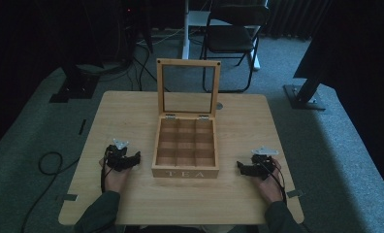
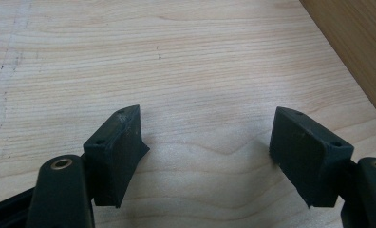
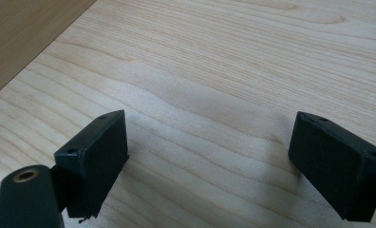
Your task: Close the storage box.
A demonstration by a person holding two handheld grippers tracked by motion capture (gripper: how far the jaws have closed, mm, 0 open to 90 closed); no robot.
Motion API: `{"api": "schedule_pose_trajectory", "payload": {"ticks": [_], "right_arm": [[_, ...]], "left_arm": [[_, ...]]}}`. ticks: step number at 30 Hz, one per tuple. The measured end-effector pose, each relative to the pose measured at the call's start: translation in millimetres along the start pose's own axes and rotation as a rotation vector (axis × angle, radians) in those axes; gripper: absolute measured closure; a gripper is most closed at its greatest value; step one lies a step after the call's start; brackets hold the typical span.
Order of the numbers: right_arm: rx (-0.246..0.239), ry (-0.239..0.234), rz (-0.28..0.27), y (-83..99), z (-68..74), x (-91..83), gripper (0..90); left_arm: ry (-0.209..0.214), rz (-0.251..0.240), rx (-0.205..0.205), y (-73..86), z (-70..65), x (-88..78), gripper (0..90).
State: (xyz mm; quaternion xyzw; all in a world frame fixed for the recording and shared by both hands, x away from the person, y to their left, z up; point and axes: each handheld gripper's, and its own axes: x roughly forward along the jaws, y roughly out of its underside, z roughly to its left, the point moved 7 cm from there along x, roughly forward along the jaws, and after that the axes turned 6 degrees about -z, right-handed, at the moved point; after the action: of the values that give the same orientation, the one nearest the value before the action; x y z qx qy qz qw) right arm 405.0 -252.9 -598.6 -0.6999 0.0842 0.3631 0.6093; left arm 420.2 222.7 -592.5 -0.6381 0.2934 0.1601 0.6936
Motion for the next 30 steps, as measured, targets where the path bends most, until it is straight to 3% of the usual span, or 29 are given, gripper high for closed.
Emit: {"api": "schedule_pose_trajectory", "payload": {"ticks": [11,22,30], "right_arm": [[-0.001,0.000,0.000,0.1,0.0,0.0,12.5],[-0.001,0.001,0.000,0.2,0.1,-0.1,12.6],[-0.002,0.000,0.001,0.3,0.3,-0.4,12.6]], "left_arm": [[0.003,0.001,0.004,0.0,-0.3,0.2,26.5],[0.015,0.011,0.013,0.3,-1.5,0.7,20.9],[0.008,0.051,-0.015,-5.8,1.3,-4.3,30.9]]}}
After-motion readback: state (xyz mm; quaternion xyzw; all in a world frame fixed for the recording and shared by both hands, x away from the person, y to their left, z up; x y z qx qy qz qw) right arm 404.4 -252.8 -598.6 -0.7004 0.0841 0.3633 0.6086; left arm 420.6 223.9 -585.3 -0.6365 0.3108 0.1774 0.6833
